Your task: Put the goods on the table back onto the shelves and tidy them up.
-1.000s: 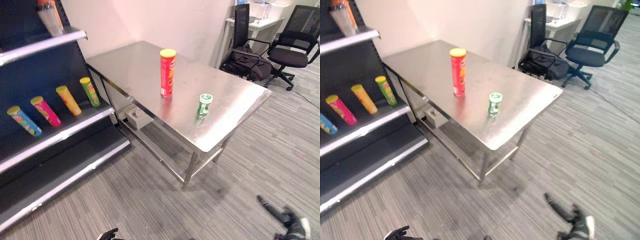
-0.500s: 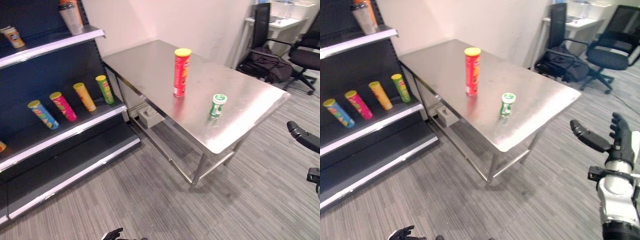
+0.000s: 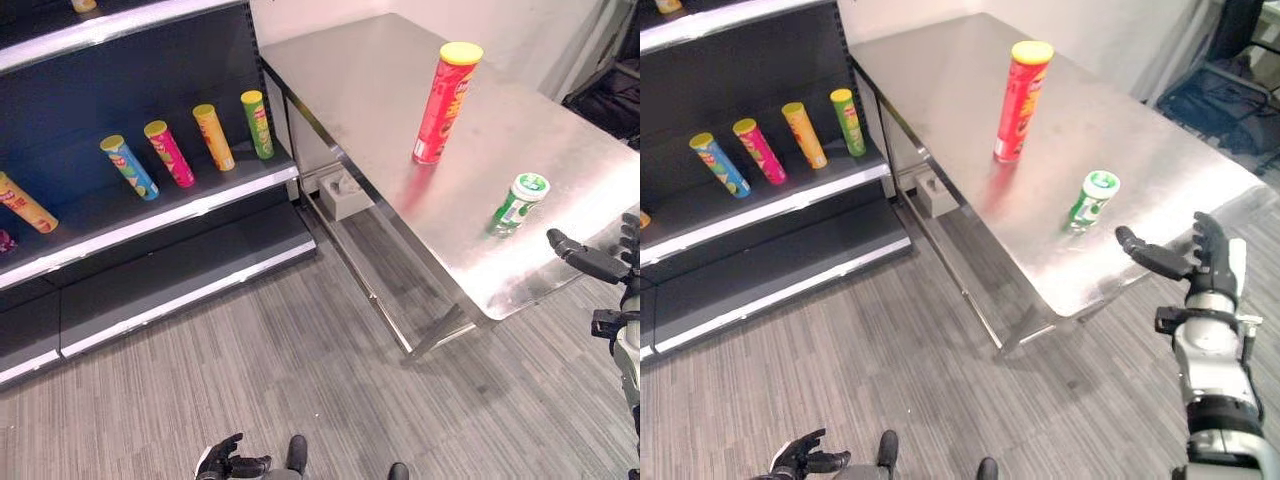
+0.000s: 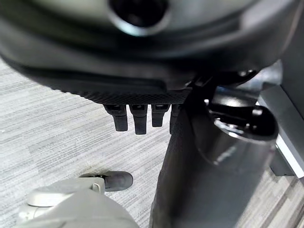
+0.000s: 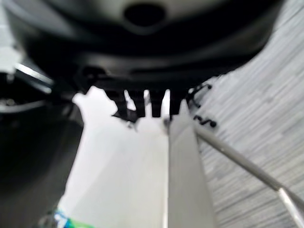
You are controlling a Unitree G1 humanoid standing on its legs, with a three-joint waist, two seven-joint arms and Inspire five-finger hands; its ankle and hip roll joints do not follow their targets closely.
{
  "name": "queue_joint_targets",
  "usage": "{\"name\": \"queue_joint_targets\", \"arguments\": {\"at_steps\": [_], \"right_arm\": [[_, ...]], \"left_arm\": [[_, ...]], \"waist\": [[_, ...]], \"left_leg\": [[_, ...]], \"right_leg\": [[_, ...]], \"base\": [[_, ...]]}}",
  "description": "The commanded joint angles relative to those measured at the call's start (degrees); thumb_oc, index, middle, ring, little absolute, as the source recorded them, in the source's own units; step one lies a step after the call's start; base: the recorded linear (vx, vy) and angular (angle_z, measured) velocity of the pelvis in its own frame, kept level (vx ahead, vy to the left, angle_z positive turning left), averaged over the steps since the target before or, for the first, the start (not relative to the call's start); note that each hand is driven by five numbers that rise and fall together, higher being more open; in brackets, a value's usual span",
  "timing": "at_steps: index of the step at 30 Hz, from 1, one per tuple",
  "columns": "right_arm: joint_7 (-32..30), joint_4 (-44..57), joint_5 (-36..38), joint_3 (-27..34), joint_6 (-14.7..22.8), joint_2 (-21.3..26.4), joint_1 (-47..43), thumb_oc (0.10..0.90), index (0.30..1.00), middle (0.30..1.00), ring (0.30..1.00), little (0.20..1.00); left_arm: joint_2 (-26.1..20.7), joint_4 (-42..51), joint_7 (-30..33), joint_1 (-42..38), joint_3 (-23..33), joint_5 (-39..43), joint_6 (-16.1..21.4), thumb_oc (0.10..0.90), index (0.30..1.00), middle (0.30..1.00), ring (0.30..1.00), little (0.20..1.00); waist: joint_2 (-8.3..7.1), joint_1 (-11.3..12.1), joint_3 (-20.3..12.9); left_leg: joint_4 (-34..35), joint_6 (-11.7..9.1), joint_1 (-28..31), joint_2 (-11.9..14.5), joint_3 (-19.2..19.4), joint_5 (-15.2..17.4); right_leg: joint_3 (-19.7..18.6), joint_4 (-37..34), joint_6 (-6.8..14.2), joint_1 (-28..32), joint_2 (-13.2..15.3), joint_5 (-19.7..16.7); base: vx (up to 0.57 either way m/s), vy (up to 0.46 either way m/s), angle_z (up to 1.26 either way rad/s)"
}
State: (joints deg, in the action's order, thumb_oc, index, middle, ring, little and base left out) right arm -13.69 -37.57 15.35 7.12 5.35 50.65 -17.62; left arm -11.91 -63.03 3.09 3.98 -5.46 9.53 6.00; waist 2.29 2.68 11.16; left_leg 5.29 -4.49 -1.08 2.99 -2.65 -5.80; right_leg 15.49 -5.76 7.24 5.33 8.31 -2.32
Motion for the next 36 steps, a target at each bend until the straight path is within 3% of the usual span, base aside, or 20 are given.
{"name": "queue_joint_targets", "arguments": {"at_steps": [1, 12, 20, 28, 32, 34, 36], "right_arm": [[-1.0, 1.7, -2.2, -1.7, 4.1, 8.9, -8.8, 0.800, 0.900, 0.900, 0.900, 0.900], [-1.2, -1.7, -5.3, -8.4, 2.8, 10.1, -15.4, 0.800, 0.900, 0.900, 0.900, 0.900], [-4.0, 8.0, -10.6, -2.0, 2.9, 14.0, -9.8, 0.800, 0.900, 0.900, 0.900, 0.900], [-4.7, 16.6, -9.5, 7.0, 3.5, 13.1, -1.8, 0.800, 0.900, 0.900, 0.900, 0.900], [-3.3, 18.0, -8.9, 6.6, 3.8, 13.2, -1.7, 0.800, 0.900, 0.900, 0.900, 0.900], [-0.6, 16.2, -8.8, 1.6, 3.2, 13.6, -4.3, 0.800, 0.900, 0.900, 0.900, 0.900], [-0.2, 15.9, -7.4, 1.1, 3.5, 12.9, -4.6, 0.800, 0.900, 0.900, 0.900, 0.900]], "left_arm": [[-4.4, -4.2, 0.3, 0.9, -3.2, -0.9, -0.4, 0.800, 0.900, 0.900, 0.900, 0.900], [-5.2, -2.7, 0.9, 1.2, -3.2, 0.3, -0.3, 0.800, 0.900, 0.900, 0.900, 0.900], [-5.4, -1.9, 1.4, 1.8, -1.3, 0.2, -0.5, 0.800, 0.900, 0.900, 0.900, 0.900], [-5.4, -1.8, 1.7, 2.1, 0.5, -0.3, -0.8, 0.800, 0.900, 0.900, 0.900, 0.900], [-5.6, -1.3, 1.6, 2.1, 0.7, -0.3, -0.8, 0.800, 0.900, 0.900, 0.900, 0.900], [-5.6, -0.7, 1.0, 2.2, 0.1, -0.4, -0.8, 0.800, 0.900, 0.900, 0.900, 0.900], [-5.6, -0.5, 0.9, 2.3, -0.1, -0.3, -0.7, 0.800, 0.900, 0.900, 0.900, 0.900]], "waist": [[-3.49, 2.1, -2.5], [-4.22, 3.6, -1.4], [-5.36, 3.2, -1.5], [-6.79, 2.3, -1.8], [-6.99, 2.2, -2.0], [-7.15, 2.4, -2.2], [-7.10, 2.5, -2.3]], "left_leg": [[-0.3, -2.1, 3.2, 0.9, 1.4, 6.1], [-0.3, -2.0, 1.3, 0.7, 0.1, 5.4], [-0.3, -1.7, 1.1, 0.6, -1.2, 5.8], [-0.3, -1.4, 2.2, 0.8, 0.2, 6.9], [-0.3, -1.4, 2.9, 1.0, 0.6, 7.2], [-0.3, -1.5, 3.3, 1.1, 0.8, 7.3], [-0.3, -1.5, 3.4, 1.2, 0.7, 7.3]], "right_leg": [[-1.0, 0.8, 3.9, -0.7, 2.4, -0.6], [-0.1, 0.8, 4.0, -1.9, 2.5, -0.7], [0.5, 0.8, 4.1, -1.4, 2.4, -0.2], [-1.1, 0.8, 4.2, -1.6, 2.4, -0.3], [-1.3, 0.8, 4.2, -1.2, 2.4, -0.2], [-1.2, 0.8, 4.2, -1.0, 2.4, -0.2], [-1.2, 0.8, 4.1, -0.8, 2.4, -0.1]], "base": [[0.01, -0.002, 0.08], [0.00, -0.002, 0.04], [0.03, 0.004, 0.03], [0.00, 0.003, 0.01], [0.00, 0.000, 0.00], [0.00, -0.007, -0.06], [0.00, -0.006, -0.02]]}}
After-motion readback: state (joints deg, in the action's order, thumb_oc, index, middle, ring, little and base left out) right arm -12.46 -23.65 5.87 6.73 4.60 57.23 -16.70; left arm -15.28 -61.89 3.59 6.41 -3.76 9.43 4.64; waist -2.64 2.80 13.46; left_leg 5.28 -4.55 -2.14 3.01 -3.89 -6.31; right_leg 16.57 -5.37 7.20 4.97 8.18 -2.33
